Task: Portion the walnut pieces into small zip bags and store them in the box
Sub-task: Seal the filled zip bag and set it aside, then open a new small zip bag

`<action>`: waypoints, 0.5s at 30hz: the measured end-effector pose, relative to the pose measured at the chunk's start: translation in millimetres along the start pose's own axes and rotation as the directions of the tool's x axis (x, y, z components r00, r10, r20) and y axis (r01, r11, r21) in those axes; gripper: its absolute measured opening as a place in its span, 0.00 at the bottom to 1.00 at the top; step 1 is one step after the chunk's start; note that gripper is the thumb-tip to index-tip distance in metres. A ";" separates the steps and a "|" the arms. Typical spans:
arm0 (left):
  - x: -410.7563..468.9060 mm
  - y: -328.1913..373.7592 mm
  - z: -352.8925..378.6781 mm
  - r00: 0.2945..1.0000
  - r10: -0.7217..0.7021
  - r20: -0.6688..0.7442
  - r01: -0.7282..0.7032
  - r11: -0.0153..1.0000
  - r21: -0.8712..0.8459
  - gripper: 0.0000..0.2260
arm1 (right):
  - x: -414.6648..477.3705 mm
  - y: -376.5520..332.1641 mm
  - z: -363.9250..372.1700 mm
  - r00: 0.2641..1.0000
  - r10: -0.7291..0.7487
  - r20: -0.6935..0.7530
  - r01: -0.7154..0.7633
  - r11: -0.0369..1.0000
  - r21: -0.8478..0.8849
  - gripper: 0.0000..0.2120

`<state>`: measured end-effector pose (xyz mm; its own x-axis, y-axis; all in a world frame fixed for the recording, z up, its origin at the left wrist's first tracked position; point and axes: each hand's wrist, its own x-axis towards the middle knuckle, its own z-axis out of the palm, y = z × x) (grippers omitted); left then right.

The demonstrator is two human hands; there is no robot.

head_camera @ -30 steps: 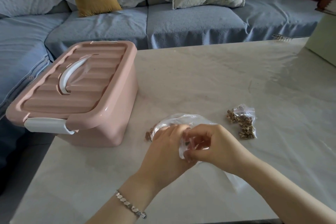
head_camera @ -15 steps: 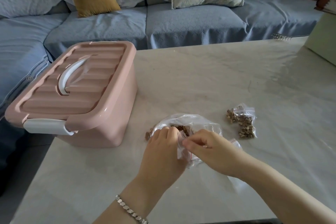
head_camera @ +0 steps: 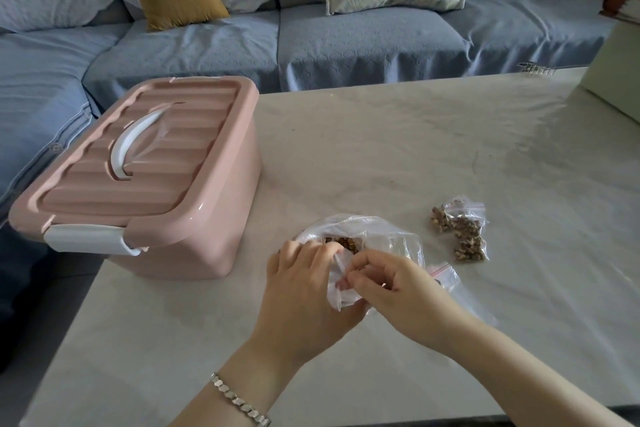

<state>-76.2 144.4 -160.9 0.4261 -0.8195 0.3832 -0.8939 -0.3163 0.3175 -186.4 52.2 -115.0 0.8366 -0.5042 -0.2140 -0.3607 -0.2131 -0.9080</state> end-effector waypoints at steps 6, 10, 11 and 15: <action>1.0 -1.9 4.5 1.000 -0.013 -0.018 0.010 0.988 -0.152 0.15 | -1.8 -0.3 -0.2 0.997 -0.051 0.059 0.057 0.992 -0.114 0.15; 1.0 -9.0 -0.6 0.997 -0.070 0.027 0.074 0.974 -0.215 0.18 | 6.2 17.0 -15.3 0.963 -0.070 -0.259 0.040 0.992 -0.120 0.08; -0.4 -12.1 -2.4 0.993 -0.099 0.064 0.112 0.965 -0.238 0.21 | 8.7 24.4 -23.9 0.930 -0.053 -0.364 -0.016 0.982 -0.186 0.06; -8.8 -26.1 -5.8 0.977 -0.176 0.123 0.204 0.939 -0.278 0.28 | 11.9 55.7 -52.4 0.888 0.259 -0.381 -0.444 0.701 -0.558 0.22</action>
<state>-55.8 162.6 -167.6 0.5566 -0.8033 0.2119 -0.7134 -0.3315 0.6174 -218.1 -9.5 -149.2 0.4925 -0.8215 -0.2875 -0.8542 -0.3929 -0.3405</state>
